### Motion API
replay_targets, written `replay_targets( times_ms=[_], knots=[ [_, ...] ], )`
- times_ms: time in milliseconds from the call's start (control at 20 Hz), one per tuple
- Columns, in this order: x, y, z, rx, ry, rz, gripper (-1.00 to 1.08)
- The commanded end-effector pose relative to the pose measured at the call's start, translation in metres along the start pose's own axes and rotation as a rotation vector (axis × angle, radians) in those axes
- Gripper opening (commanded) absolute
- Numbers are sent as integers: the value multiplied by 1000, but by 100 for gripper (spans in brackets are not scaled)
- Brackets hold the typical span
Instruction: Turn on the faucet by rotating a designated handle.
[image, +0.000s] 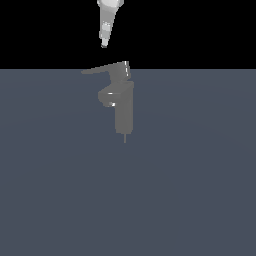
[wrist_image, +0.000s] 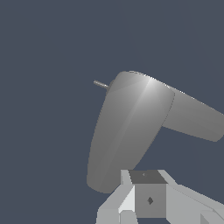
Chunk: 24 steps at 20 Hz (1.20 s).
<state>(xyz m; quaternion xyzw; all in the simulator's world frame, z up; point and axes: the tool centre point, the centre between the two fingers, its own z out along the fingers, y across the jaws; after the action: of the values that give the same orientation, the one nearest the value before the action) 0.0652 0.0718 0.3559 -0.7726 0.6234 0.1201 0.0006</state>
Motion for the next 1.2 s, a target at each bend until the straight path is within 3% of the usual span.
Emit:
replay_targets(
  times_ms=[0,550,1150],
  knots=[
    [-2,-15,12,-5,15,63,-100],
    [-16,-67,65,-15,89,284,-100],
    [-24,-85,87,-13,123,362,-100]
  ],
)
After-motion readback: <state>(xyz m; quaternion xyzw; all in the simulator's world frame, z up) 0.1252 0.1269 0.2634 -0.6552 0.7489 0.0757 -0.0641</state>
